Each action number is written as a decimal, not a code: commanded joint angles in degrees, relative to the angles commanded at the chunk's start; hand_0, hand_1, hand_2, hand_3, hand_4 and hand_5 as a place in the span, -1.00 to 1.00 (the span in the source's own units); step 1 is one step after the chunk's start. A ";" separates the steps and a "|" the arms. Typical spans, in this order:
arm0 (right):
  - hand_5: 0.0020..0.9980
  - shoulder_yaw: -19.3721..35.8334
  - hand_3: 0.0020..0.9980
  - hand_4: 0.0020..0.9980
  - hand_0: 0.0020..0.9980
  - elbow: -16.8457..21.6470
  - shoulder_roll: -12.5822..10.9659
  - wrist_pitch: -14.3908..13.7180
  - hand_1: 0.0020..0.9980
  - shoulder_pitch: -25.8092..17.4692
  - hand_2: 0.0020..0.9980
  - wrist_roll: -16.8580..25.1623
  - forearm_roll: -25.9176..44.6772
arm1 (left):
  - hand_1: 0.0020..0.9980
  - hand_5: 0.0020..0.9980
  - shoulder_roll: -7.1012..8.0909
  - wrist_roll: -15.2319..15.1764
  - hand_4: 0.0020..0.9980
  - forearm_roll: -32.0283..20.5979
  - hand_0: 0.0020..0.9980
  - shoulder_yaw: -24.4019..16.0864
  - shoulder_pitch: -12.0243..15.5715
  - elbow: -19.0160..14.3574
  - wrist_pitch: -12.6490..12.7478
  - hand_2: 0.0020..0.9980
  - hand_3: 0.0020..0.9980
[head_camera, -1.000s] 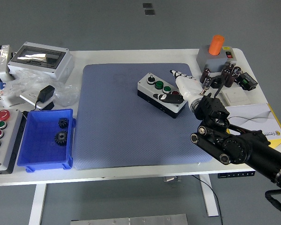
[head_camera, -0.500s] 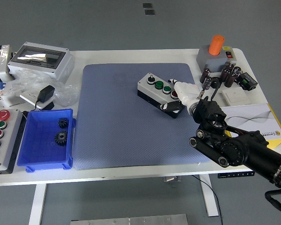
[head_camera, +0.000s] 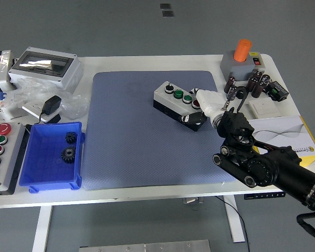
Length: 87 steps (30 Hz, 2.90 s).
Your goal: Pick up the button,place it on the desk,press the button,press the button
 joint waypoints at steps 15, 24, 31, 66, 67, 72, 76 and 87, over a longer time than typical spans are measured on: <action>-1.00 -1.63 -0.19 0.00 -0.56 9.53 -5.96 -3.32 -0.25 -1.90 -0.27 11.41 0.12 | 0.49 -0.64 -0.24 -0.06 0.17 -1.13 0.48 0.53 0.52 0.00 0.27 0.20 0.20; -0.99 -8.42 -0.23 -0.07 -0.56 19.90 -11.57 -6.06 -0.25 -4.75 -0.28 17.94 -5.04 | 0.49 -0.62 -0.23 -0.16 0.18 -1.05 0.48 0.56 0.71 0.00 0.27 0.20 0.21; -0.99 -9.70 -0.24 -0.10 -0.54 19.46 -10.81 -5.73 -0.25 -5.49 -0.29 18.42 -7.65 | 0.49 -0.62 -0.31 -0.24 0.18 -0.86 0.48 0.59 0.48 0.00 0.16 0.20 0.21; -0.37 -7.19 1.00 0.78 0.75 19.87 -10.83 1.81 0.86 -6.53 1.00 17.51 -8.22 | 0.48 -0.55 -0.48 -0.17 0.22 -1.07 0.48 0.58 0.48 0.00 0.03 0.21 0.21; -0.37 -6.92 1.00 0.78 0.75 20.34 -11.06 2.02 0.86 -6.64 1.00 17.63 -7.65 | 0.48 -0.55 -0.48 -0.18 0.22 -1.09 0.48 0.58 0.48 0.00 0.03 0.21 0.21; -0.33 -2.05 1.00 0.83 0.78 26.34 -15.18 3.78 0.88 -8.37 1.00 19.07 -1.80 | 0.48 -0.56 -0.53 -0.24 0.21 -1.34 0.47 0.66 0.65 0.00 0.07 0.21 0.21; -0.24 2.58 1.00 0.91 0.80 31.23 -18.97 4.23 0.94 -9.02 1.00 19.38 -1.86 | 0.48 -0.55 -0.53 -0.21 0.21 -1.26 0.47 0.50 0.86 0.00 0.10 0.20 0.20; -0.60 6.21 0.70 -0.22 0.03 42.60 -26.28 14.93 0.05 -7.37 -0.06 15.75 -9.20 | 0.48 -0.56 -0.58 -0.30 0.21 -0.90 0.48 0.17 0.89 0.00 0.11 0.20 0.20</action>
